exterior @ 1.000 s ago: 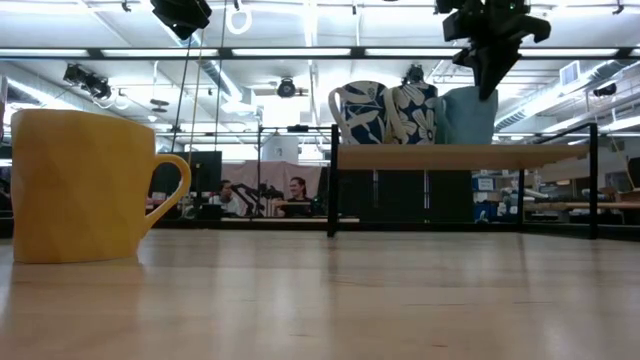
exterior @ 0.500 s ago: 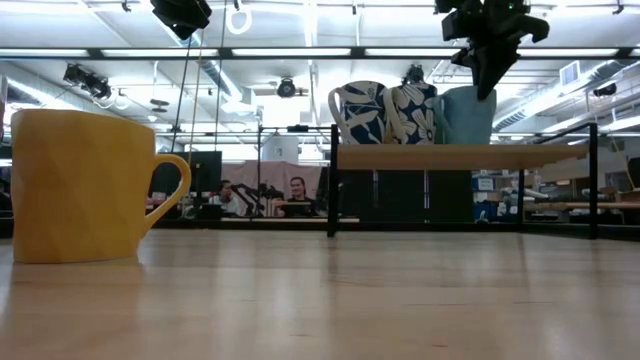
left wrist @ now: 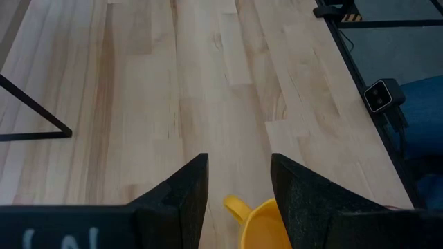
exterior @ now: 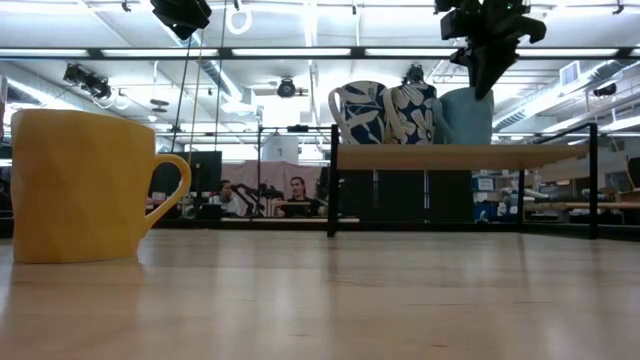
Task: Place coffee mugs
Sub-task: Put the light blue mug on the shelf, then put the purple mug on the shelf
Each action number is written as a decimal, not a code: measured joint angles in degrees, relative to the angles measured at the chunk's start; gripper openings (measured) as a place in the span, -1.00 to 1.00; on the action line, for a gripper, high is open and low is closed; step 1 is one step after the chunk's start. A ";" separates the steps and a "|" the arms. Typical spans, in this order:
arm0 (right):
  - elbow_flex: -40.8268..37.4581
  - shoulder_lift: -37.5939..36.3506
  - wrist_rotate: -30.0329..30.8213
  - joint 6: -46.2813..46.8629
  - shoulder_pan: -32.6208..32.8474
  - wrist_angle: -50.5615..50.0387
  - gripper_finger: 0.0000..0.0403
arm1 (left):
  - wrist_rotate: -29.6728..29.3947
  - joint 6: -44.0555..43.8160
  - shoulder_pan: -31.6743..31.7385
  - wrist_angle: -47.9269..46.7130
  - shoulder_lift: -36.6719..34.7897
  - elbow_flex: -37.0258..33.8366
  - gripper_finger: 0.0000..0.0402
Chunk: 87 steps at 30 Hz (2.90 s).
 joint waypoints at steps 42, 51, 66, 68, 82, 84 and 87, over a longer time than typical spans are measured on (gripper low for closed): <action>0.00 0.00 0.07 0.02 0.02 4.57 -0.22 | 0.00 -0.11 0.01 0.00 0.00 0.00 -0.18; 0.00 0.00 0.22 0.02 0.02 4.53 -0.22 | 0.00 -0.12 -0.01 0.00 0.00 0.00 -0.18; 0.02 -6.62 0.17 0.00 0.02 4.46 -0.22 | 0.00 -0.10 -0.01 0.02 -0.01 0.00 -0.18; 0.02 -8.42 0.10 0.01 0.02 4.49 -0.22 | 0.00 -0.07 0.00 0.02 -0.01 0.00 -0.18; 0.04 -15.57 -17.34 28.46 4.56 10.82 -0.22 | 0.00 0.05 0.01 0.00 -0.02 0.00 -0.18; 0.04 -15.33 -18.50 29.97 6.96 12.65 -0.22 | 0.00 0.05 -0.01 0.00 -0.01 0.00 -0.18; 0.04 -14.46 -17.75 31.84 11.34 15.84 -0.22 | 0.02 -0.19 -0.01 -0.01 -0.02 0.00 -0.18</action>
